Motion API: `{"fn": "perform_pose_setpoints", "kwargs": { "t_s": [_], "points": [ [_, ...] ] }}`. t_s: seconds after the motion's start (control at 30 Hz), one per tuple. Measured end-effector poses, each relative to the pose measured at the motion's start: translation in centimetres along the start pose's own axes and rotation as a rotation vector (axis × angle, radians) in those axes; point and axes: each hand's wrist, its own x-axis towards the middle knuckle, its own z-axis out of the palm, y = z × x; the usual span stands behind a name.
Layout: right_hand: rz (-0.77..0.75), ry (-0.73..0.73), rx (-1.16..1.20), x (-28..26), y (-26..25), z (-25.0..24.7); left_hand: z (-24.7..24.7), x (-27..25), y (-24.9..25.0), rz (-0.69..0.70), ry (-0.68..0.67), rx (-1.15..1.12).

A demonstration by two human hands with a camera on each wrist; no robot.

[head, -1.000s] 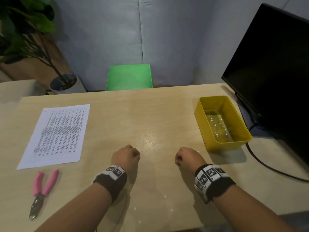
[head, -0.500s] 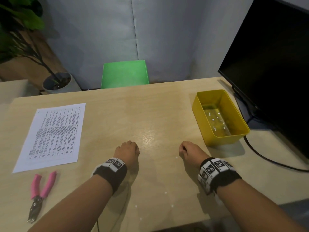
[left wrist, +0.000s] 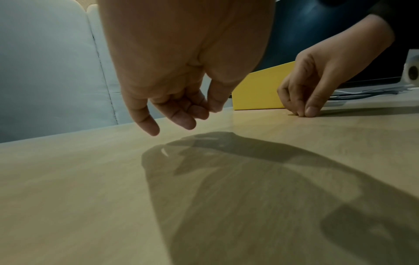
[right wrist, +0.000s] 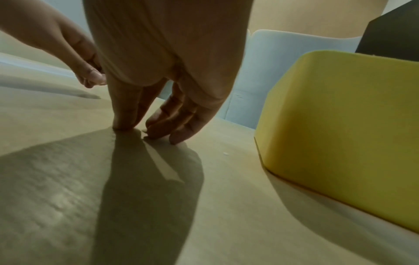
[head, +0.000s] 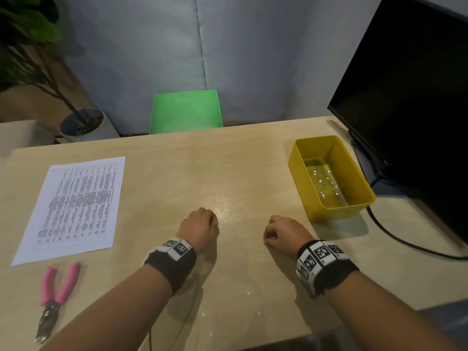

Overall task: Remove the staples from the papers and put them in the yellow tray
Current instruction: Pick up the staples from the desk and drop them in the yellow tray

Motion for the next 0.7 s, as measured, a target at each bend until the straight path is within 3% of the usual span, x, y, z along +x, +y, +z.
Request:
{"fn": "perform_pose_setpoints", "kwargs": {
  "t_s": [0.3,0.7],
  "points": [
    [-0.005,0.005,-0.073,0.2,-0.8,0.8,0.6,0.1,0.3,-0.004,-0.046,0.033],
    [-0.011,-0.050,0.132,-0.3,0.4,-0.1,-0.1,0.4,0.9,0.012,-0.034,-0.018]
  ]
}}
